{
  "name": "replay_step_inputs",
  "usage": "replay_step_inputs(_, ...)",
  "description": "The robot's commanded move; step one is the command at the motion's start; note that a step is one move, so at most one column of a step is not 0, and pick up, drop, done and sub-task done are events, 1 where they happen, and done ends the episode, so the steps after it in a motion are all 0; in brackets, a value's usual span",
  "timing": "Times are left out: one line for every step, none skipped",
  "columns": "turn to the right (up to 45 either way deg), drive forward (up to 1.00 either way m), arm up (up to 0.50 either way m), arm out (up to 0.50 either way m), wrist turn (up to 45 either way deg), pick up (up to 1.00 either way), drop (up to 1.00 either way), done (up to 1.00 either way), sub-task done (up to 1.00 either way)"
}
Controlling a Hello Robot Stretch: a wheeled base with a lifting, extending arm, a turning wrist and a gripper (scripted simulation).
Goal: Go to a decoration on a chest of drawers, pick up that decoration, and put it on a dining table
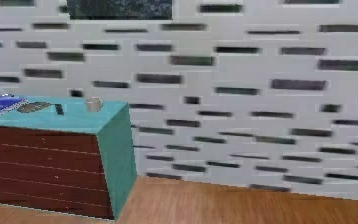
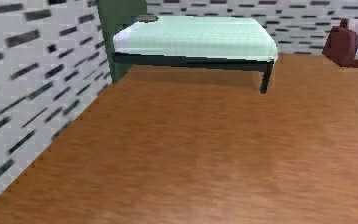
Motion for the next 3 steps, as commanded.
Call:
replay_step_inputs(-3.0,0.0,0.0,0.0,0.0,0.0,0.0,0.0,0.0)
replay_step_inputs(0.0,0.4,0.0,0.0,0.0,0.0,0.0,0.0,0.0)
replay_step_inputs(-45.0,0.0,0.0,0.0,0.0,0.0,0.0,0.0,0.0)
